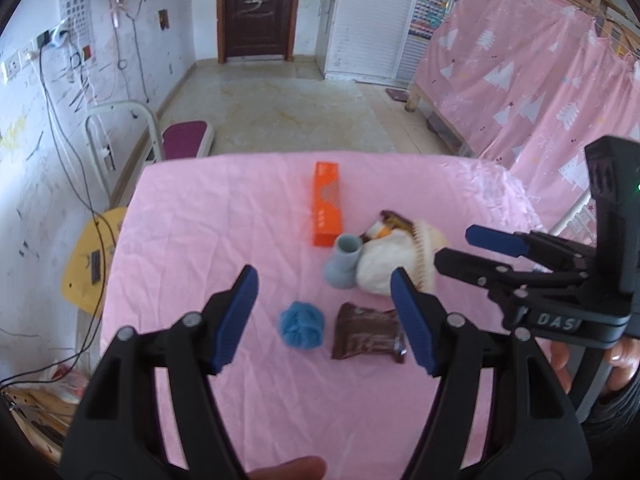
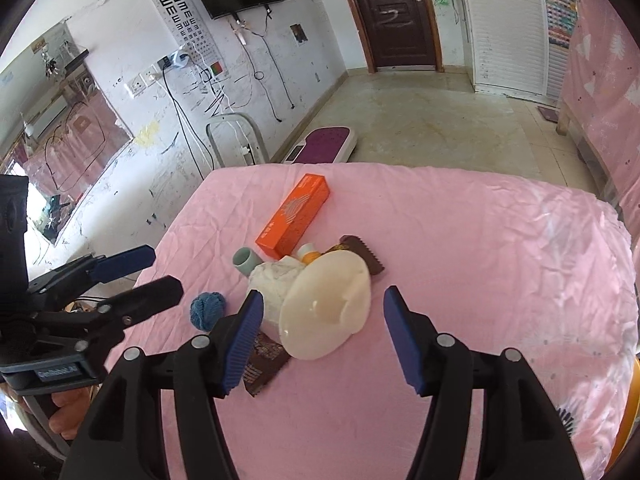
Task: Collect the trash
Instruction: 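Grasp the blue knit ball with the left tool while the right tool grasps the white plastic dome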
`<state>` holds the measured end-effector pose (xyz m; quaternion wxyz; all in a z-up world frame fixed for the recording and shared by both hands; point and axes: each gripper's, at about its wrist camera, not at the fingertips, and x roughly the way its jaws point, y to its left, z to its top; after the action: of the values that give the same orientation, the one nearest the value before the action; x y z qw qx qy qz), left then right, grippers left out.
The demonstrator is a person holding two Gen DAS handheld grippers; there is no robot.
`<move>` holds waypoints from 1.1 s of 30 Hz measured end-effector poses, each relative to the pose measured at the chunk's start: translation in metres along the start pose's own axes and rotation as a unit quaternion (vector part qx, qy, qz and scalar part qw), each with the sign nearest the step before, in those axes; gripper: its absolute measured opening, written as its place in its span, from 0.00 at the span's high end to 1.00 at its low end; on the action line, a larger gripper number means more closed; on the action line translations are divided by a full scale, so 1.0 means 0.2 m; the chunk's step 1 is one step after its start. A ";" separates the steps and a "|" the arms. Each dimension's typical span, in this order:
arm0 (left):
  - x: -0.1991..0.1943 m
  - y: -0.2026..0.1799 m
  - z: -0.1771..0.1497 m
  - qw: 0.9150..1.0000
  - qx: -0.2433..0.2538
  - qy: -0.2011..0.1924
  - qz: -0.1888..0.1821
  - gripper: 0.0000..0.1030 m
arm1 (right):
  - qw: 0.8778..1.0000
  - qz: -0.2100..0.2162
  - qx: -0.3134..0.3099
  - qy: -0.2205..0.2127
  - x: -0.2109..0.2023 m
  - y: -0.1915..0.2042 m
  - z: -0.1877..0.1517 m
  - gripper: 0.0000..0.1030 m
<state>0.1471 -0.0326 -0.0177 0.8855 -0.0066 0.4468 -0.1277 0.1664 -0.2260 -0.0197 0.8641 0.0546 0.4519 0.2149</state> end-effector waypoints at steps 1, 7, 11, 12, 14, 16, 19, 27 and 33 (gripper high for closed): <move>0.02 0.01 -0.01 1.000 -0.002 0.005 0.001 0.36 | 1.000 0.000 -0.001 0.002 0.01 0.01 0.00 0.49; 0.11 0.06 -0.04 1.000 -0.013 0.027 -0.004 0.36 | 1.000 -0.002 -0.007 0.015 0.07 0.03 0.01 0.46; 0.16 0.07 -0.07 0.999 -0.015 0.037 -0.006 0.36 | 1.000 -0.007 -0.002 0.019 0.09 0.00 0.00 0.46; 0.17 0.07 -0.07 0.999 -0.014 0.038 -0.007 0.36 | 1.000 -0.009 0.000 0.019 0.09 -0.01 -0.01 0.46; 0.19 0.07 -0.07 0.999 -0.014 0.043 -0.008 0.36 | 1.000 -0.011 0.004 0.020 0.09 -0.02 -0.01 0.46; 0.21 0.07 -0.08 0.999 -0.013 0.047 -0.008 0.36 | 1.000 -0.012 0.009 0.021 0.09 -0.05 -0.02 0.46; 0.24 0.07 -0.07 0.999 -0.013 0.053 -0.006 0.36 | 1.000 -0.006 0.016 0.019 0.08 -0.07 -0.02 0.46; 0.30 0.04 -0.07 0.998 -0.012 0.063 0.002 0.36 | 1.000 -0.001 0.010 0.019 0.06 -0.07 -0.03 0.45; 0.33 0.02 -0.07 0.998 -0.009 0.066 0.004 0.39 | 1.000 0.004 0.000 0.026 0.10 -0.03 -0.02 0.45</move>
<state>0.1738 -0.0418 -0.0790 0.8544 -0.0042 0.5056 -0.1201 0.1750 -0.2242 -0.0386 0.8511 0.0510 0.4741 0.2198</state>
